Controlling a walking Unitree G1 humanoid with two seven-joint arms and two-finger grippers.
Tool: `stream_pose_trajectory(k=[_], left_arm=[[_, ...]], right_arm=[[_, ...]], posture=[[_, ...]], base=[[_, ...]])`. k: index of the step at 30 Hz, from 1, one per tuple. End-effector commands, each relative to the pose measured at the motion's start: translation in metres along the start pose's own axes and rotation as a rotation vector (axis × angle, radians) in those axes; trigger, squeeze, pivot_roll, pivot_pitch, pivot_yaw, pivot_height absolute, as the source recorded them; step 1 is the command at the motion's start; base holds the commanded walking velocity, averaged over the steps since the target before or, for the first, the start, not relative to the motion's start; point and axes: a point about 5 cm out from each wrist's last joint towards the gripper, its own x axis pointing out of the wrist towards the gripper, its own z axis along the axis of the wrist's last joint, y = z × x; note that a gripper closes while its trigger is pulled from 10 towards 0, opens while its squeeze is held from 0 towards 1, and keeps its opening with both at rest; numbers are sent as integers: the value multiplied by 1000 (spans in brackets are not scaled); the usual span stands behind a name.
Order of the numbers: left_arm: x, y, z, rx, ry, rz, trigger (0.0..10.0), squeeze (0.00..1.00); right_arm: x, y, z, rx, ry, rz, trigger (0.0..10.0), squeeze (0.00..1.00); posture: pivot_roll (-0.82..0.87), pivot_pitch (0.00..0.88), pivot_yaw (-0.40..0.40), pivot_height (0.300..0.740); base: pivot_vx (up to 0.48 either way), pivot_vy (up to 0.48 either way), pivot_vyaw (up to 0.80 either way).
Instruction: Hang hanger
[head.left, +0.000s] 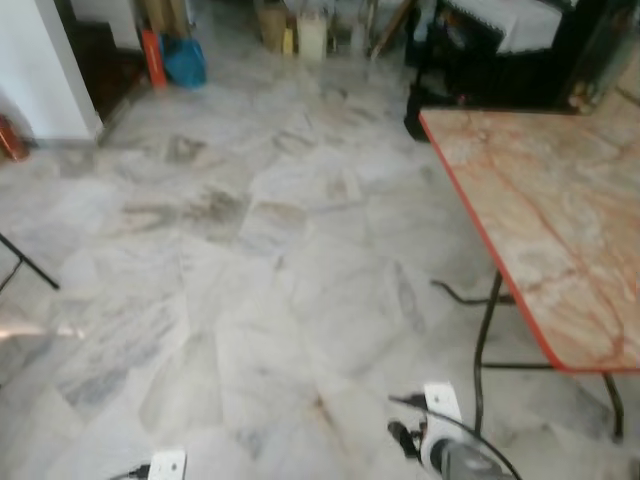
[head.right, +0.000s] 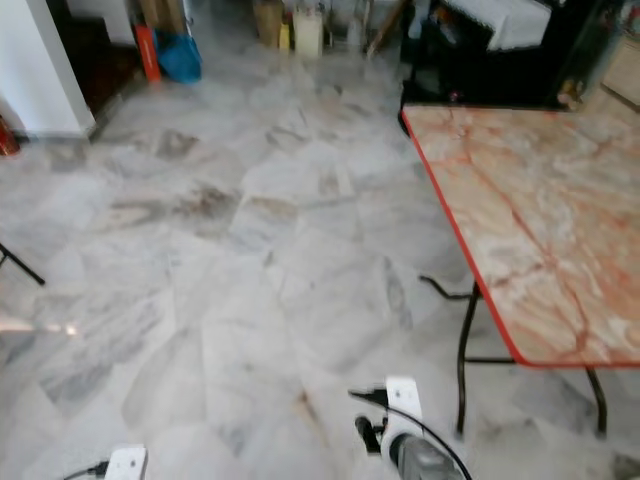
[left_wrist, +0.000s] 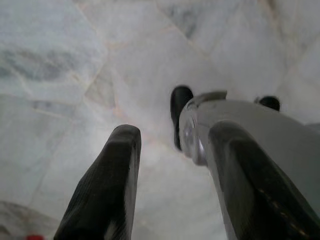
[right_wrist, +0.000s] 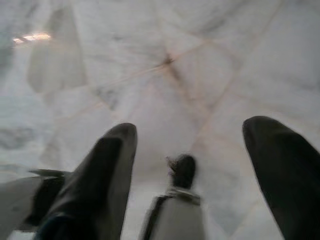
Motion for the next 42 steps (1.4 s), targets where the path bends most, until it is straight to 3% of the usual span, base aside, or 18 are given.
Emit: stream_pose_trajectory(k=[1, 19, 27, 31, 42], left_arm=[[-1, -1, -4, -6, 10, -6, 10000, 0], [-1, 2, -7, 4, 10, 4, 10000, 0], [-2, -5, -13, 15, 16, -3, 10000, 0], [-1, -9, -8, 68, 3, -13, 10000, 0], [0, -15, -9, 71, 5, -14, 10000, 0]], right_arm=[[-1, -4, -1, 17, -1, -13, 10000, 0], [-1, -4, -4, 22, 9, -19, 10000, 0], [-1, -5, -5, 4, 27, -19, 10000, 0], [-1, -4, -6, 4, 31, -19, 10000, 0], [-1, -4, -4, 4, 34, -24, 10000, 0]], posture=[[-18, 0, -59, 740], [-15, 0, -55, 740], [-14, 0, -54, 740], [-15, 0, -52, 740], [-10, 0, -55, 740]], base=[[-349, 0, 0], [0, 0, 0], [0, 0, -784], [0, -112, -781], [0, -129, -781]])
